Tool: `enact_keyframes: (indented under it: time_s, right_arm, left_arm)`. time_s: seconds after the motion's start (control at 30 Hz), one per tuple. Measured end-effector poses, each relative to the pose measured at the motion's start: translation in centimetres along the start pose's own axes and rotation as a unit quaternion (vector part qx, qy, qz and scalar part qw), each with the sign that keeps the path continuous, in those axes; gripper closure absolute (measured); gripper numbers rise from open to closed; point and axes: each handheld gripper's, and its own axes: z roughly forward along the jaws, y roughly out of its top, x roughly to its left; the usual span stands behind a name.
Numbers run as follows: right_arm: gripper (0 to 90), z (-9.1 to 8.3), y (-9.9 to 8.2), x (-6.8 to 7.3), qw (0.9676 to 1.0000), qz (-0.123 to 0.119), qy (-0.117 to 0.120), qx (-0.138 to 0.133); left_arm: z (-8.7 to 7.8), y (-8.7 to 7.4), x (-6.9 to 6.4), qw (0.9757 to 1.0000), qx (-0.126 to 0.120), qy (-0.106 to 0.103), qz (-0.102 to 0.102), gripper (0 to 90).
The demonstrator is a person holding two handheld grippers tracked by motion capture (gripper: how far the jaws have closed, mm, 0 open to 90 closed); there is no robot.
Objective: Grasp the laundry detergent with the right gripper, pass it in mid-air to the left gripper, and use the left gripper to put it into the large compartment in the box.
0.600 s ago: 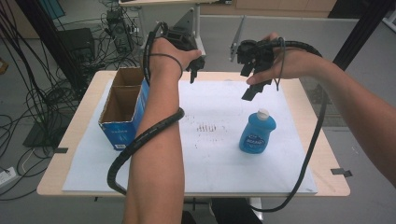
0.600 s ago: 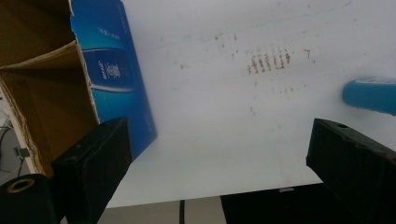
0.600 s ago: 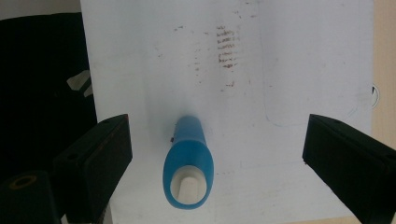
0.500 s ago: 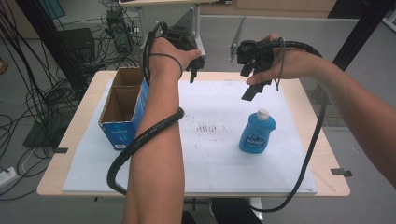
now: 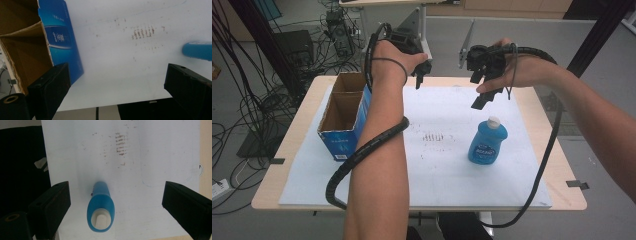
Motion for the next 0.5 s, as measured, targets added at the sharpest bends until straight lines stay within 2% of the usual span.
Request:
enact_keyframes:
  time_s: [0.5]
  right_arm:
    - [8.2, -0.4, -2.3, 0.0, 0.9999, 0.011, 0.0, 0.005]
  left_arm:
    - [-0.2, -0.2, -0.5, 1.0, 0.0, 0.003, 0.002, 7.2]
